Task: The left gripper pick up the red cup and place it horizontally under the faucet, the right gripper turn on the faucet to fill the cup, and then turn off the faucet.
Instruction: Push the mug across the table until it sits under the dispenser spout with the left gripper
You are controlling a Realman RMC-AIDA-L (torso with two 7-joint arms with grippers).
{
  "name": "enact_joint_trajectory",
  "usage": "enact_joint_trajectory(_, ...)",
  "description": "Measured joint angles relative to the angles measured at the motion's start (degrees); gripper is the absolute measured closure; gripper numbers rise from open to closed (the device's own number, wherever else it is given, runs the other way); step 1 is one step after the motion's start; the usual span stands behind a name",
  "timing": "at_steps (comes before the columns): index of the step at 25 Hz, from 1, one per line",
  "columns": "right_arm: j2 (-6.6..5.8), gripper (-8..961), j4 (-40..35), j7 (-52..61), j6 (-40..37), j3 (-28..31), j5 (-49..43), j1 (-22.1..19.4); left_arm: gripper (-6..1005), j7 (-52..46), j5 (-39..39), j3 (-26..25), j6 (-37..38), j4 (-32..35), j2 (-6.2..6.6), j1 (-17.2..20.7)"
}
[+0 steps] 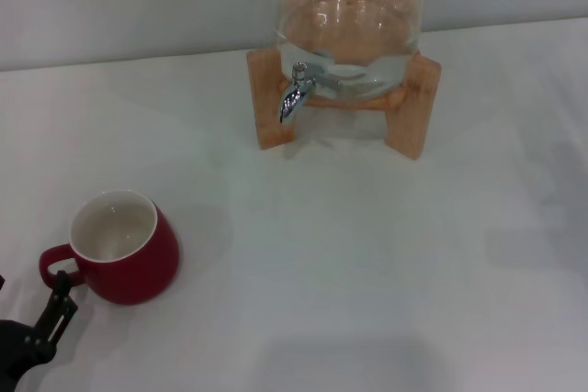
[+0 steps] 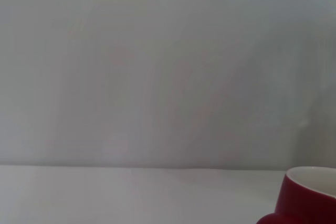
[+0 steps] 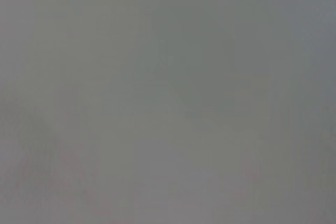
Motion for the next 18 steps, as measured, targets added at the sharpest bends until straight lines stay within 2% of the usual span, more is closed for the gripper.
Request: enact_joint_trajectory(18,0.0,294,0.0,0.0,0.0,0.0,0.0,0.0,128,0.4,-0.6,-0.5,-0.1,0.0,0.0,0.0)
